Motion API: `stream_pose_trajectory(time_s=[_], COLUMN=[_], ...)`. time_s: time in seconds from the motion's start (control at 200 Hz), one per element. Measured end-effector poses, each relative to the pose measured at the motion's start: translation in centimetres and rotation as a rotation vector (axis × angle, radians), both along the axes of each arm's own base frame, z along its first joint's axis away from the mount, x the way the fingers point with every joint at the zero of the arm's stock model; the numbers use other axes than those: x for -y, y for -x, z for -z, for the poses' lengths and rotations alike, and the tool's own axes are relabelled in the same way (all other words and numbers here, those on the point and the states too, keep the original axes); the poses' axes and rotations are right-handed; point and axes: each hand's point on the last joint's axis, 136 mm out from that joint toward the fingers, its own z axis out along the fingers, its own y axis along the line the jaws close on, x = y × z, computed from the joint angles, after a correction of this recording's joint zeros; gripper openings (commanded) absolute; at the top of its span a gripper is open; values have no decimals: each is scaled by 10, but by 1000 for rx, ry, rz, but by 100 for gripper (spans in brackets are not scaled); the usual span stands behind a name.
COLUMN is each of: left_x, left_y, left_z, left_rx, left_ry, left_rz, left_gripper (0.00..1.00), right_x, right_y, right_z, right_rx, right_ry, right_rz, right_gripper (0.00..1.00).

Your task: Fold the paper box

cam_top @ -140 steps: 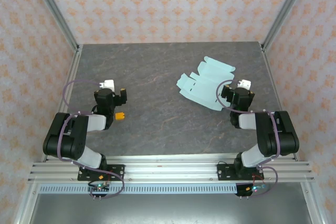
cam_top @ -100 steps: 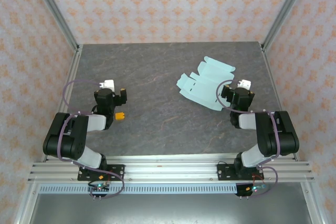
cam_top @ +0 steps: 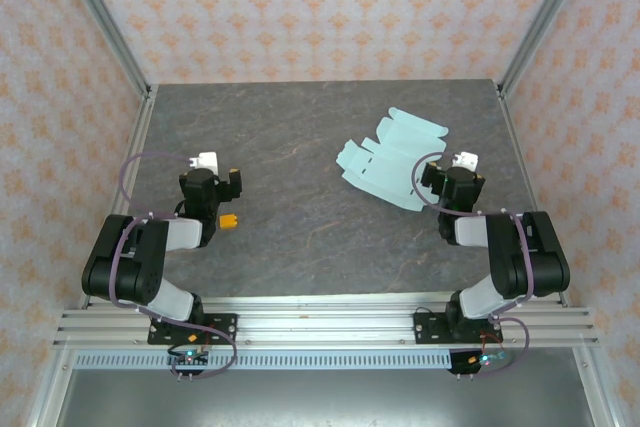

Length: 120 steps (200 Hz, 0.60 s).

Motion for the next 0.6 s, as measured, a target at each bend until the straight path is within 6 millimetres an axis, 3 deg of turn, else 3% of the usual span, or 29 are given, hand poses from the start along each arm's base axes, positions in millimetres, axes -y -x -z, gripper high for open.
stream_pose_trajectory(time_s=[0.275,0.375,0.48,0.601], left_x=[-1,-7,-17,-18], left_y=[0,-3,0,8], left_z=[-2,-25,-75,-127], left_rx=[-13,-9,75,170], left_ry=[-2,-17,7,148], left_rz=[-4,-39,-113,-176], left_gripper=[100,100,100,100], right_x=[1,13,32,50], right_y=[0,8,24,43], right_z=[0,-4,-36,-104], right_rx=[1,-5,43,184], right_ry=[0,-2,-15,-91], right_rz=[10,86,221,362], right_gripper=[99,99,99,99])
